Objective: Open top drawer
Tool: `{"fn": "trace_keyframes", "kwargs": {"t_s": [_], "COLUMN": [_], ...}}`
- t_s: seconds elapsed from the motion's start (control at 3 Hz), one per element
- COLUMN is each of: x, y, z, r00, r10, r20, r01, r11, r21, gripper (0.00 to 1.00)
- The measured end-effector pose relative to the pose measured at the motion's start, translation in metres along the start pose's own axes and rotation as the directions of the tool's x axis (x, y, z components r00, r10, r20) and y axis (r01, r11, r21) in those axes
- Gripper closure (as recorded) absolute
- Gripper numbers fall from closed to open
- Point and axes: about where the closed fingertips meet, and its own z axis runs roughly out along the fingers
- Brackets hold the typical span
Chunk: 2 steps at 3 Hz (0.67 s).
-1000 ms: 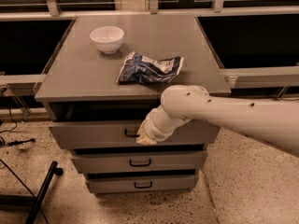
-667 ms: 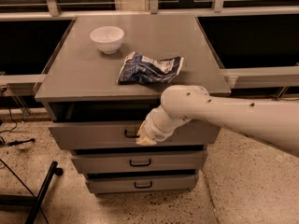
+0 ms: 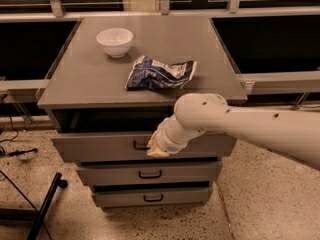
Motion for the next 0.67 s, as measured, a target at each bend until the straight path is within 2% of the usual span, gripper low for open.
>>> {"fn": "trace_keyframes", "kwargs": {"t_s": [0.33, 0.67], "x": [0.0, -0.0008], "y": [0.0065, 0.0088], "z": [-0.009, -0.0094], "r00": [1.0, 1.0], "r10": [-0.003, -0.004], "r20": [-0.006, -0.007], "r01": [0.004, 0.005], "r11": [0.9995, 0.9993], "r21": [0.032, 0.036], "gripper": [1.0, 1.0]}}
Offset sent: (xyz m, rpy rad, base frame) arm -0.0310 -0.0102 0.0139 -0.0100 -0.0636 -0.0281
